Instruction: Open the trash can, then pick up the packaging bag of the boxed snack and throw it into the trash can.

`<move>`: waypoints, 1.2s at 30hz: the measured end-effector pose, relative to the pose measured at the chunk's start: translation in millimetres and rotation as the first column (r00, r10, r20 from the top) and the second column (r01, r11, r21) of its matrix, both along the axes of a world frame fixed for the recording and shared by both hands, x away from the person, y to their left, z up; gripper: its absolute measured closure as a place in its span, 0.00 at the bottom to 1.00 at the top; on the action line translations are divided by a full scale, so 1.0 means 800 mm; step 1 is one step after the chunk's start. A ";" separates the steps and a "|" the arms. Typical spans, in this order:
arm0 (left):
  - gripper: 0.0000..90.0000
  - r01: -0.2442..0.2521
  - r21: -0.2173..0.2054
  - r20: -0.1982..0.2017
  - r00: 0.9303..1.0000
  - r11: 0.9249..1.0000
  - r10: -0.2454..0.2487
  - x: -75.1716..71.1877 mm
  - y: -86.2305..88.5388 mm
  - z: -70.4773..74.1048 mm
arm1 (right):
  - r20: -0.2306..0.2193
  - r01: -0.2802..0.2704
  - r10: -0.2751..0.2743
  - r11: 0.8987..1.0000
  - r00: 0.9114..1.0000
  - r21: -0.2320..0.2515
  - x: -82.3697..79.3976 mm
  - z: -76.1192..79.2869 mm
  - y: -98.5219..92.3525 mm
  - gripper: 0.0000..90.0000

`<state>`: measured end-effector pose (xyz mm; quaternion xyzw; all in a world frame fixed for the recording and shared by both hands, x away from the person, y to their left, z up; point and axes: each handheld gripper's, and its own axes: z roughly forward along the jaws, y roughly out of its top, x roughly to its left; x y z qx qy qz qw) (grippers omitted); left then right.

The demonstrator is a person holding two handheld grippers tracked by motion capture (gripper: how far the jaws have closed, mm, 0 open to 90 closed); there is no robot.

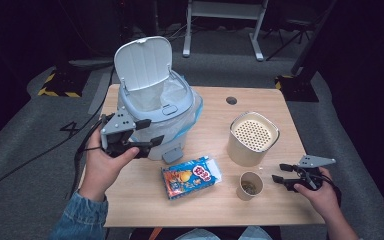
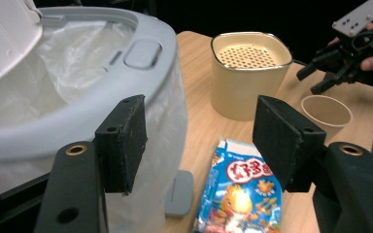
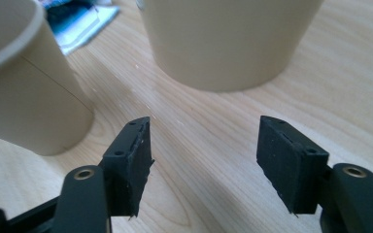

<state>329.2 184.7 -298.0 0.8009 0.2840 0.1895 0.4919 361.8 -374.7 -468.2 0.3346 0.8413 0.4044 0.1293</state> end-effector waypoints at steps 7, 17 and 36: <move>0.40 -0.023 0.025 -0.013 1.000 0.999 0.023 -0.028 0.016 -0.035 | 0.012 -0.031 0.030 0.999 0.999 0.045 -0.010 0.027 0.002 0.48; 0.37 -0.081 0.059 -0.032 0.996 0.995 0.083 -0.031 0.037 -0.087 | 0.041 -0.111 0.109 0.993 0.993 0.042 -0.014 0.057 0.020 0.53; 0.35 -0.176 0.236 -0.218 0.949 0.956 0.229 -0.005 0.056 -0.216 | 0.078 -0.238 0.239 0.971 0.968 -0.012 -0.004 0.105 0.071 0.53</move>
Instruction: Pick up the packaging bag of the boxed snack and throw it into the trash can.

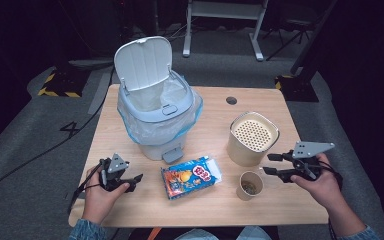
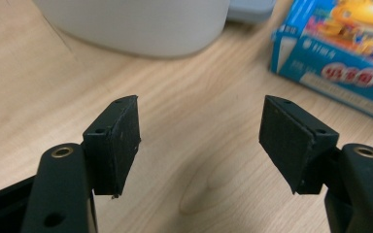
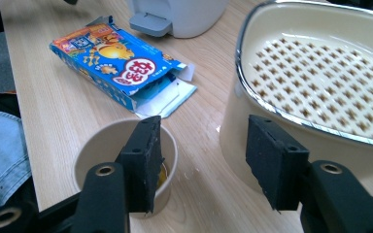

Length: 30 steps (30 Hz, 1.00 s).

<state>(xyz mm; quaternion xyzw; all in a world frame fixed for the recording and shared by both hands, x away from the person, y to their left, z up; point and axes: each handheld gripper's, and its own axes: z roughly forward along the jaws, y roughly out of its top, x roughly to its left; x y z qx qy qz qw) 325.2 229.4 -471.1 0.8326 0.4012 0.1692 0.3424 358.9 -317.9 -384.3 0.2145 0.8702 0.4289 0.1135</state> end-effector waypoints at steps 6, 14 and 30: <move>0.33 -0.008 0.004 -0.043 0.999 1.000 0.008 0.002 0.004 -0.021 | 0.000 -0.044 0.044 0.999 0.999 -0.019 0.011 0.006 0.032 0.49; 0.31 0.000 0.029 -0.059 0.998 1.000 0.001 0.006 0.000 -0.033 | -0.012 -0.108 0.107 0.992 0.994 -0.068 0.017 0.006 0.075 0.48; 0.26 0.008 -0.014 -0.022 1.000 1.000 -0.008 0.007 0.000 -0.041 | -0.067 -0.248 0.241 0.955 0.968 -0.162 0.022 -0.008 0.162 0.47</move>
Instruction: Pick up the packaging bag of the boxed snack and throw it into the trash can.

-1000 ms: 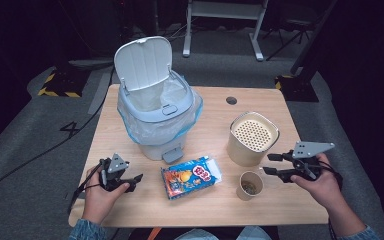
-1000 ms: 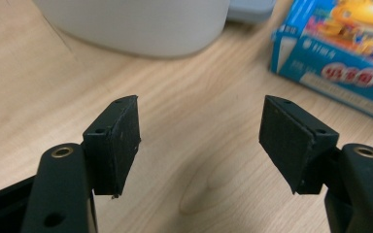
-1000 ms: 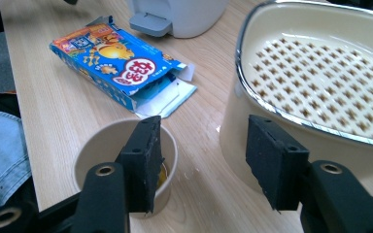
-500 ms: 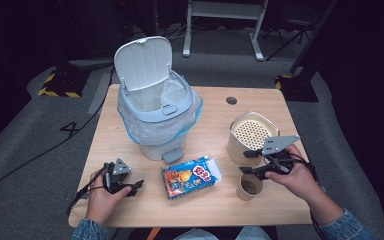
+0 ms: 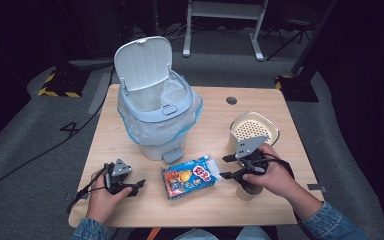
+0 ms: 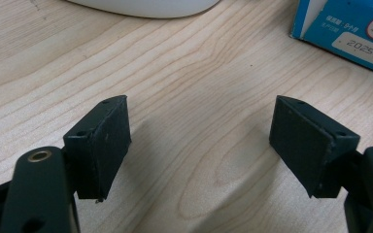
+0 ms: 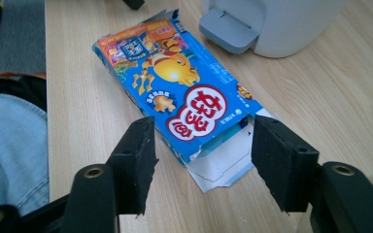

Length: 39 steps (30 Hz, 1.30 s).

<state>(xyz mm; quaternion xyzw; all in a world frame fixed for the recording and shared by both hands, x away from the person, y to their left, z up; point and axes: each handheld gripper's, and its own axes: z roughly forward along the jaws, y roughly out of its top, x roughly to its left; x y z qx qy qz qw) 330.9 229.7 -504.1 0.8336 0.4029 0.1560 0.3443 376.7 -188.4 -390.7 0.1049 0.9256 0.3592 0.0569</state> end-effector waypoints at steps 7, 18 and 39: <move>0.26 -0.009 -0.001 0.001 1.000 1.000 0.009 -0.006 0.003 0.000 | -0.001 -0.079 0.079 0.993 0.997 -0.086 -0.001 -0.013 0.036 0.51; 0.26 -0.015 -0.001 -0.002 1.000 1.000 0.015 -0.010 0.004 0.000 | 0.016 -0.177 0.187 0.952 0.982 -0.249 -0.002 -0.035 0.072 0.55; 0.26 -0.011 0.004 0.005 1.000 1.000 0.011 -0.011 0.004 0.000 | 0.014 -0.317 0.347 0.870 0.938 -0.378 0.001 -0.060 0.094 0.89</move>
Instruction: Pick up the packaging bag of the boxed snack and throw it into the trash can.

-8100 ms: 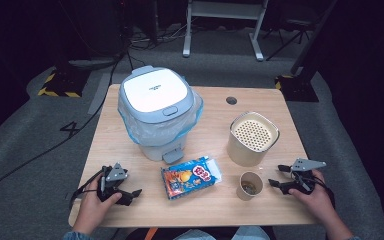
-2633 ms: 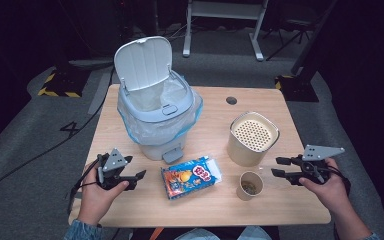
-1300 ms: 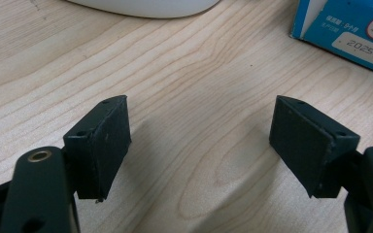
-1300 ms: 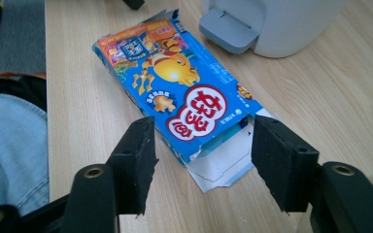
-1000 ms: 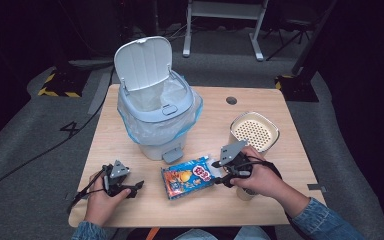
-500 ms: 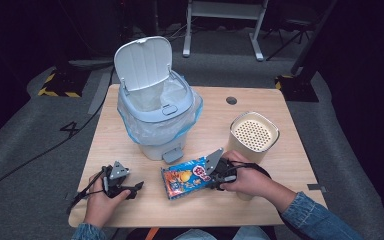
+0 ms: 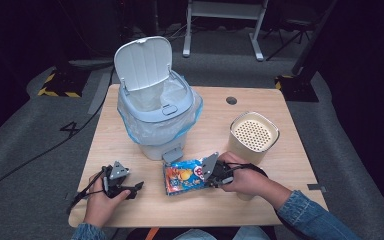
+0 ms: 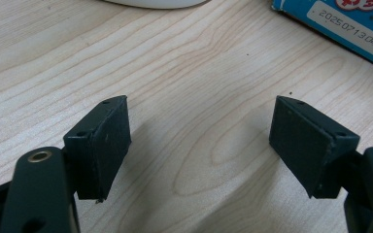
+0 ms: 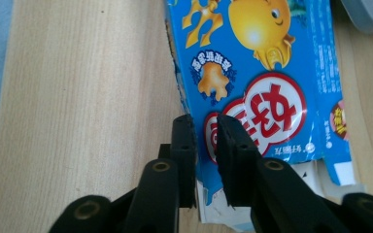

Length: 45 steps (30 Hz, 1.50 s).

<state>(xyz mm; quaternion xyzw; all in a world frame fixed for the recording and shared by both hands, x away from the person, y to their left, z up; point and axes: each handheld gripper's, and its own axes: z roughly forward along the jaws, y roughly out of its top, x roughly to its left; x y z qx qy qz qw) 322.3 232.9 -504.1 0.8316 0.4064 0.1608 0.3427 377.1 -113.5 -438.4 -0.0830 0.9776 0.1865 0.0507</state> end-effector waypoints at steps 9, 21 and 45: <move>0.26 0.004 -0.001 0.001 1.000 1.000 -0.004 0.000 0.000 0.000 | 0.037 -0.066 0.063 0.993 0.997 0.095 -0.018 0.027 -0.004 0.99; 0.26 0.004 -0.001 0.001 1.000 1.000 -0.004 0.000 0.000 0.000 | -0.072 0.028 -0.012 0.975 0.997 0.220 -0.014 0.056 -0.024 1.00; 0.26 0.006 -0.003 -0.001 1.000 1.000 -0.006 0.000 0.000 0.000 | -0.246 0.205 -0.093 0.852 0.965 0.482 -0.004 0.132 -0.085 1.00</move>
